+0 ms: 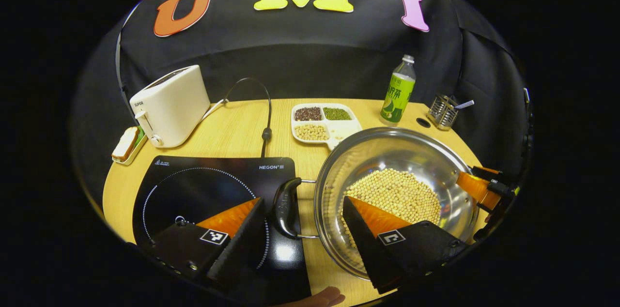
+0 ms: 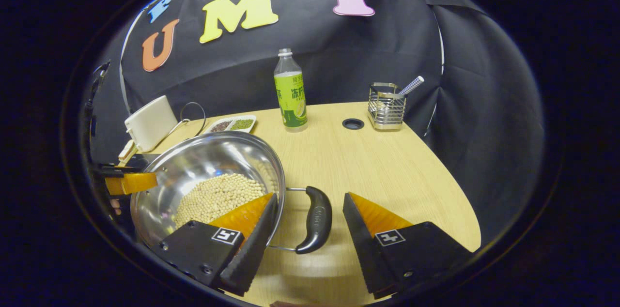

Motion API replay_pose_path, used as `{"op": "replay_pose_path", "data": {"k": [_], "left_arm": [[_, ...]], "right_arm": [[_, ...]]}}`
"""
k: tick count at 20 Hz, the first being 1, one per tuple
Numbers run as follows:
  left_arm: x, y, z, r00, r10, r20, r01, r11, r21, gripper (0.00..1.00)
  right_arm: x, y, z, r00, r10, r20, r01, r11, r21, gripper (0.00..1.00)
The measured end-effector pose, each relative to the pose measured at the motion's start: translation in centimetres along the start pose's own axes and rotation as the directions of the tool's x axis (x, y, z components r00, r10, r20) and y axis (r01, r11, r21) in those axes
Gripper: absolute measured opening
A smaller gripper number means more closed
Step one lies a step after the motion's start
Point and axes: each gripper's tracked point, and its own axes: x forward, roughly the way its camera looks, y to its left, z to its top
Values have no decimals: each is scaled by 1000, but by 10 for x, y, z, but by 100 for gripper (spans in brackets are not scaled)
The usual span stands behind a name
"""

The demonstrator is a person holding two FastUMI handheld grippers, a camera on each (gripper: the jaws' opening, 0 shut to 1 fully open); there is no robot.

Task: First push the handle of the pot to place it horizontally, then grasp the pot with both hands and set it on the induction cooktop.

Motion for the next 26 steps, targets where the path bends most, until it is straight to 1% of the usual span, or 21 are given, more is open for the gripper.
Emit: {"op": "replay_pose_path", "data": {"k": [1,2,3,4,6,7,8,10,11,13,15,16,17,18,19,20,21,24,26], "left_arm": [[2,2,-1,1000,12,-2,-12,1000,4,96],[3,3,0,1000,17,1,-17,1000,10,96],[3,3,1,1000,19,4,-19,1000,11,93],[5,6,2,999,34,8,-34,999,9,93],[6,6,0,999,35,7,-35,999,-2,81],[5,5,0,999,32,9,-32,999,3,80],[6,4,0,1000,28,13,-28,1000,7,78],[5,0,0,999,30,35,-30,1000,-10,71],[6,1,1,998,38,43,-39,999,3,65],[8,1,0,998,42,47,-43,999,8,63],[5,2,1,998,30,52,-32,999,23,62],[6,1,2,998,26,54,-27,999,19,62],[8,1,0,998,23,52,-24,1000,14,59],[5,0,-1,999,23,46,-24,1000,10,59],[-5,-1,-6,999,25,31,-26,1000,11,57],[-10,-2,-10,999,29,25,-29,999,13,56],[-17,-2,-16,999,29,19,-30,999,19,56],[-39,-7,-26,1000,6,11,-6,1000,11,56],[-51,-8,-26,1000,6,22,-6,1000,22,56]], "right_arm": [[0,0,0,1000,4,-1,-4,1000,-4,86],[0,1,0,1000,14,-3,-14,1000,-6,86],[0,2,0,1000,23,-5,-23,1000,-7,89],[-1,2,0,1000,29,-6,-29,1000,-6,86],[-1,4,-2,999,45,-11,-45,999,1,82],[-1,7,-4,998,65,-16,-64,998,2,81],[-2,9,-4,997,75,-23,-75,997,-1,77],[0,9,-5,997,80,-21,-80,997,-3,72],[0,9,-4,997,80,-22,-80,997,-5,73],[-1,8,-4,997,77,-19,-77,997,-9,72],[0,9,-4,997,68,-21,-68,998,-10,71],[1,9,-4,998,62,-23,-62,998,-11,70],[0,9,-4,998,53,-28,-53,999,-6,69],[-3,8,-6,998,35,-43,-35,999,1,66],[-8,7,-10,997,15,-69,-15,1000,8,66],[-17,7,-16,996,6,-89,-6,1000,6,63],[-26,8,-19,996,6,-95,-5,1000,7,61],[-48,4,-32,992,12,-128,-8,999,34,61],[-60,4,-35,991,14,-135,-8,999,43,60]]}}
